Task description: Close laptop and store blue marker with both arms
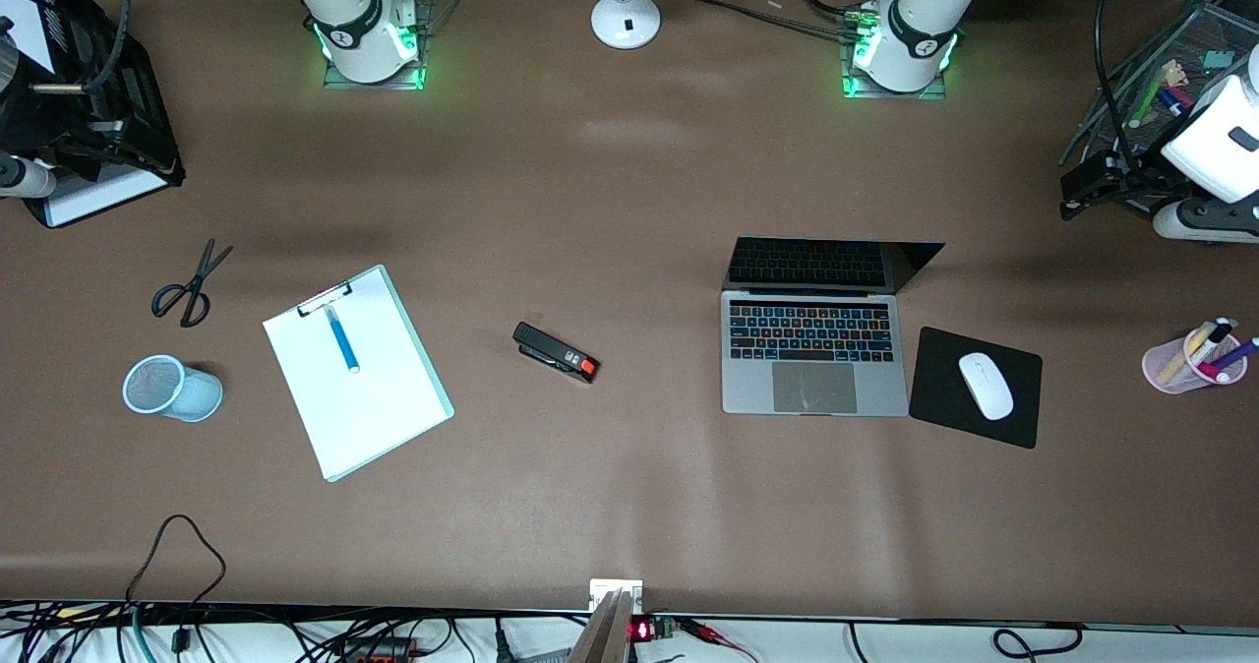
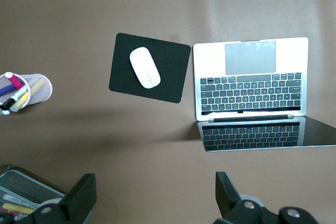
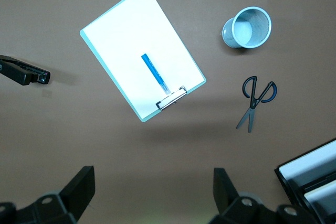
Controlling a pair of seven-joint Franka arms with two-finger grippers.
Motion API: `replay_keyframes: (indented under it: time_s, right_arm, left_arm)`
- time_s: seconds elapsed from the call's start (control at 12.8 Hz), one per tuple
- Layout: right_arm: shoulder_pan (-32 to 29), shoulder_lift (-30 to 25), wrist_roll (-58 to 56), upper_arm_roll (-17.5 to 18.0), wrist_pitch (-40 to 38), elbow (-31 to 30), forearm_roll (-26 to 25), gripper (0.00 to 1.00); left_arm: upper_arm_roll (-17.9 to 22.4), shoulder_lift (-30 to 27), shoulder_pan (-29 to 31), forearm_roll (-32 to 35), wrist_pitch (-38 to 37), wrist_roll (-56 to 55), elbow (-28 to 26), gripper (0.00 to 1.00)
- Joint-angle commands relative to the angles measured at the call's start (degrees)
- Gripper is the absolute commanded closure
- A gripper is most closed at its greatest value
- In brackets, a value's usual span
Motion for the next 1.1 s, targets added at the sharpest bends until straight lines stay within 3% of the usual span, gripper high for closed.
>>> replay_keyframes:
  time_s: [0.0, 0.55, 0.78, 1.02]
  right_arm:
    - [-0.2, 0.0, -0.9, 0.0, -0.1, 0.7, 0.1, 0.0]
    - [-0.3, 2.5, 0.1, 0.0, 0.3, 0.9, 0.2, 0.0]
    - [0.1, 4.9, -1.3, 0.3, 0.6, 0.9, 0.1, 0.0]
    - [0.0, 9.0, -9.5, 0.3, 4.9, 0.4, 0.7, 0.0]
  left_arm:
    - [-0.2, 0.6, 0.1, 0.1, -0.9, 1.4, 1.6, 0.0]
    - [-1.6, 0.7, -0.4, 0.6, -0.8, 0.7, 2.2, 0.0]
    - [-1.8, 1.7, -0.2, -0.1, -4.4, 0.8, 2.4, 0.0]
    - [-1.7, 3.5, -0.2, -1.5, -4.5, 0.7, 2.5, 0.0]
